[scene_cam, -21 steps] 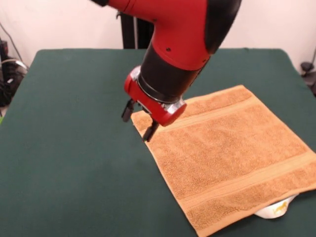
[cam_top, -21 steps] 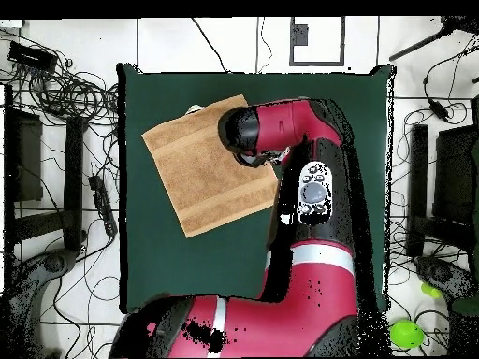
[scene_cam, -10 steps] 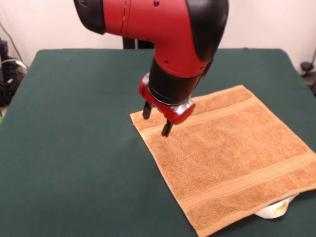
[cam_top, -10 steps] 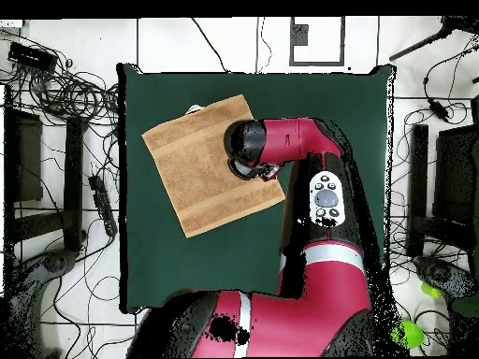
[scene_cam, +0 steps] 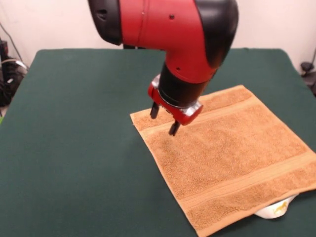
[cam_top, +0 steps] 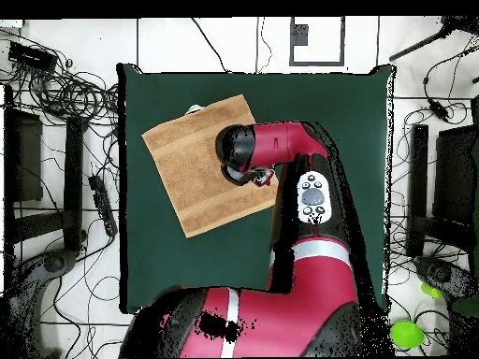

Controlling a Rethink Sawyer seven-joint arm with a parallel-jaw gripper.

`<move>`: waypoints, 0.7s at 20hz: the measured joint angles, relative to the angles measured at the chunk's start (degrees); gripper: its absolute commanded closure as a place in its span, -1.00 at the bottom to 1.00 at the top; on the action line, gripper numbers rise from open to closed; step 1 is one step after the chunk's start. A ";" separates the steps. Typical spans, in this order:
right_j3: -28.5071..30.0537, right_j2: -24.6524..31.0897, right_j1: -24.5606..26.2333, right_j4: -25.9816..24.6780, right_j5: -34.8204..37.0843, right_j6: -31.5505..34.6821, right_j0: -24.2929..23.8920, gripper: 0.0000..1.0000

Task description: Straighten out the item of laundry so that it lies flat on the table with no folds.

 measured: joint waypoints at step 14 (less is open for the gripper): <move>-8.35 -2.02 5.86 -1.82 7.87 0.00 3.70 -1.00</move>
